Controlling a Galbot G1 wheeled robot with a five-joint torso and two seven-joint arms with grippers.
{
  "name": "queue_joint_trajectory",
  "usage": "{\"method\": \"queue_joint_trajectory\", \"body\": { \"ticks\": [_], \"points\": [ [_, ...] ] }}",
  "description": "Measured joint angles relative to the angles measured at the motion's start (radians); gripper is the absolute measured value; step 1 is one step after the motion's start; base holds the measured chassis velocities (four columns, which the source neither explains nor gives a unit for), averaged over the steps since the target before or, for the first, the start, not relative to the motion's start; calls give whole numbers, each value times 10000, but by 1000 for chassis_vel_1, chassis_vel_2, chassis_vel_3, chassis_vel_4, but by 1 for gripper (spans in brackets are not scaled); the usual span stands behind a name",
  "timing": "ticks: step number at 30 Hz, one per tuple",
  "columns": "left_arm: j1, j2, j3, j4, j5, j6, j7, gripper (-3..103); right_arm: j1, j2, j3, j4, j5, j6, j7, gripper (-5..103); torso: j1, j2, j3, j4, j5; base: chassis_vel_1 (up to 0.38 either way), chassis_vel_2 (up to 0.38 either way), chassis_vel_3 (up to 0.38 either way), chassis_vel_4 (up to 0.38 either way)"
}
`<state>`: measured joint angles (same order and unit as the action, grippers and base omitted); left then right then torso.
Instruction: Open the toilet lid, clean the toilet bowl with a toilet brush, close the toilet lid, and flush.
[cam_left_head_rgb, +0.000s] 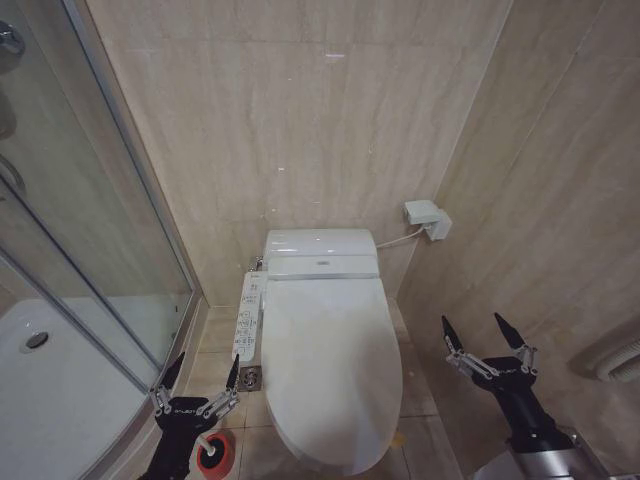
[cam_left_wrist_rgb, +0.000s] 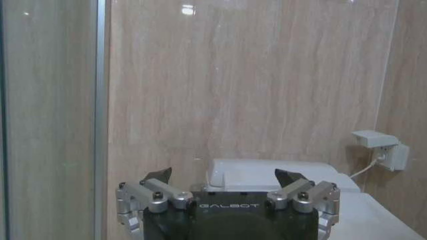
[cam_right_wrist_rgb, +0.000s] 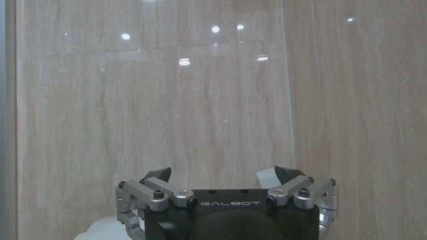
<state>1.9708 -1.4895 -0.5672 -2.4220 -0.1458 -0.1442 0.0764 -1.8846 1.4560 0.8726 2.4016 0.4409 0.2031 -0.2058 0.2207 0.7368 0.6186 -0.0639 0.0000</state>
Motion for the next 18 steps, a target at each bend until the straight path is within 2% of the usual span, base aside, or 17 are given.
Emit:
{"method": "queue_joint_trajectory", "body": {
  "ticks": [18],
  "points": [
    [0, 0, 0, 0, 0, 0, 0, 100, 0, 0, 0, 0, 0, 0, 0, 100, 0, 0, 0, 0, 0, 0, 0, 0, 0]
  ]
}}
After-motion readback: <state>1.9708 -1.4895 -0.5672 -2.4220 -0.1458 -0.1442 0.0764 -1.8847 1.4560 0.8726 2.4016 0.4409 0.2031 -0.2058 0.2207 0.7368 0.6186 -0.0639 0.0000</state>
